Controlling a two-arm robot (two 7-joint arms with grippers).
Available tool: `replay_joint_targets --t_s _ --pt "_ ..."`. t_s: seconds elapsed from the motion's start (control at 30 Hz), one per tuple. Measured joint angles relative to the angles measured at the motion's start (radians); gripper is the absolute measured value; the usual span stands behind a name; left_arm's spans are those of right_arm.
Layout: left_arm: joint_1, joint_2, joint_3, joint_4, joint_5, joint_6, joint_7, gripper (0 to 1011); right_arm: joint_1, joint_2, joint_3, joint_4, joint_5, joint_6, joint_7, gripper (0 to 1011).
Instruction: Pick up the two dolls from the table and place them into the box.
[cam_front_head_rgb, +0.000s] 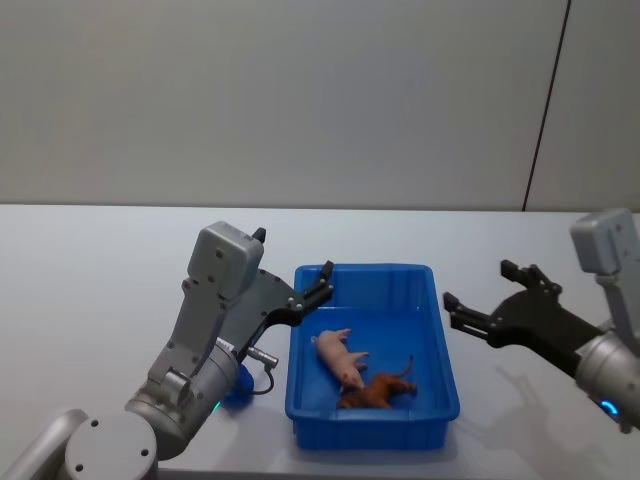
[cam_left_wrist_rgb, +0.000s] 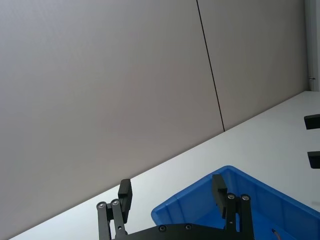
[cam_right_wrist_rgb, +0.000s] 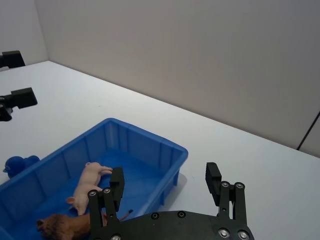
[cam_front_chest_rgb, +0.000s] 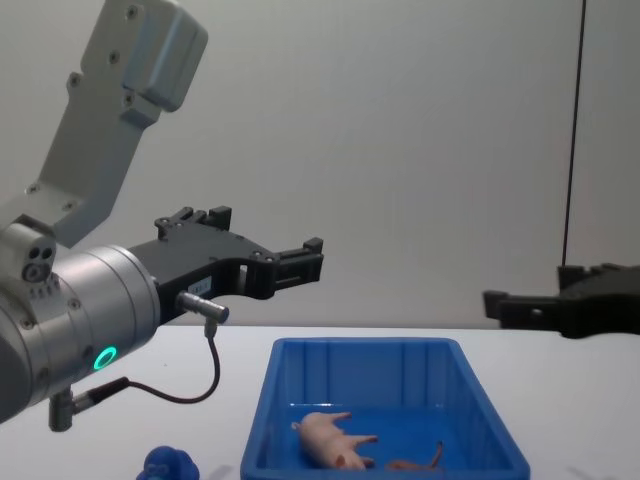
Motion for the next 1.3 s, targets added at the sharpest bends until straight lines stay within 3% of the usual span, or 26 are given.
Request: replay_joint_targets --t_s 0.53,0.9,1.3 --pt "0.008 0.011 -0.006 -0.013 0.007 0.028 -0.007 1002 -0.024 0.047 0.03 0.011 0.015 -0.039 0.025 1001" --pt "0.048 0.063 -0.027 -0.054 -0.017 0.098 -0.029 1001 -0.03 0.059 0.038 0.014 0.018 -0.048 0.032 1000" --pt "0.098 0.12 -0.052 -0.058 -0.07 0.127 -0.041 1002 -0.032 0.064 0.041 0.015 0.02 -0.051 0.034 1001"
